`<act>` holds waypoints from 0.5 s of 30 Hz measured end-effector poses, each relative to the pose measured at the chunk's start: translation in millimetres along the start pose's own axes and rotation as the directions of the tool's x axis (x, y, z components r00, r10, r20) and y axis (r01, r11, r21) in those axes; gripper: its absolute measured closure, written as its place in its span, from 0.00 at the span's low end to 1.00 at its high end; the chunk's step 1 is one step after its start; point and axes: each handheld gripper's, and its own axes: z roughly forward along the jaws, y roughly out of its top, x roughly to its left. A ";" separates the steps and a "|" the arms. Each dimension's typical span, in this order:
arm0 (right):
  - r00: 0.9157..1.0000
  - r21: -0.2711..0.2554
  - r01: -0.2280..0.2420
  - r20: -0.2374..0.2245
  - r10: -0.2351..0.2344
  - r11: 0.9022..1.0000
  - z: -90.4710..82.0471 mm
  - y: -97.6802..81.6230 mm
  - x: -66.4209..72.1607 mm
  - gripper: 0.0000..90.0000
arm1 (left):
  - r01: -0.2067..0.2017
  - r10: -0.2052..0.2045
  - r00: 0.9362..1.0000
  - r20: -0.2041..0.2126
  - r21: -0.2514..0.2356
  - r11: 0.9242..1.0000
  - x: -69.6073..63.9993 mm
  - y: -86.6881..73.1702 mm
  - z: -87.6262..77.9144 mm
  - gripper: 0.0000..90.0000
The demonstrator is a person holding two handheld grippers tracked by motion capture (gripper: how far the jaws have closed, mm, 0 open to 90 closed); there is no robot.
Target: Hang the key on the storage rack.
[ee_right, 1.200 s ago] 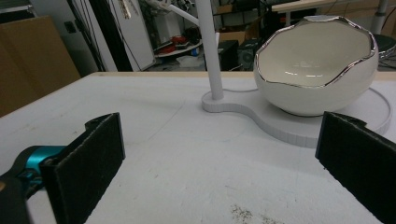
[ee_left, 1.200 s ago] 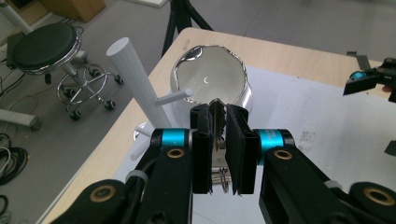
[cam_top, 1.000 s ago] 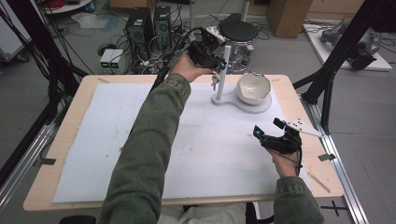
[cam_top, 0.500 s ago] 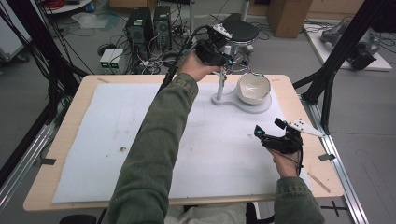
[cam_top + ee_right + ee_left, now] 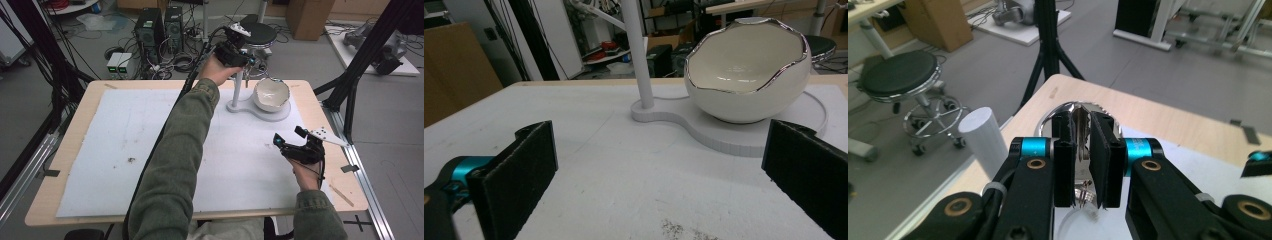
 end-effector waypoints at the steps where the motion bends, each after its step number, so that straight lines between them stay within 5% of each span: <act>1: 1.000 0.000 0.000 0.000 0.000 1.000 0.0 0.0 0.0 0.00 | 0.000 0.000 1.000 0.000 0.000 1.000 0.0 0.0 0.0 0.90; 6: 1.000 0.007 0.005 -0.011 -0.005 1.000 0.8 -0.1 2.1 0.00 | -0.003 0.005 0.997 -0.071 0.019 1.000 0.3 -1.1 8.3 0.90; 11: 1.000 0.007 0.004 -0.018 -0.004 1.000 0.6 -0.1 2.1 0.00 | 0.012 -0.012 0.997 -0.077 -0.005 1.000 6.2 -2.7 9.6 0.90; 15: 1.000 0.017 0.009 -0.023 -0.009 1.000 1.2 -0.7 1.8 0.00 | 0.000 0.003 0.993 -0.120 0.023 1.000 10.2 -7.8 12.9 0.90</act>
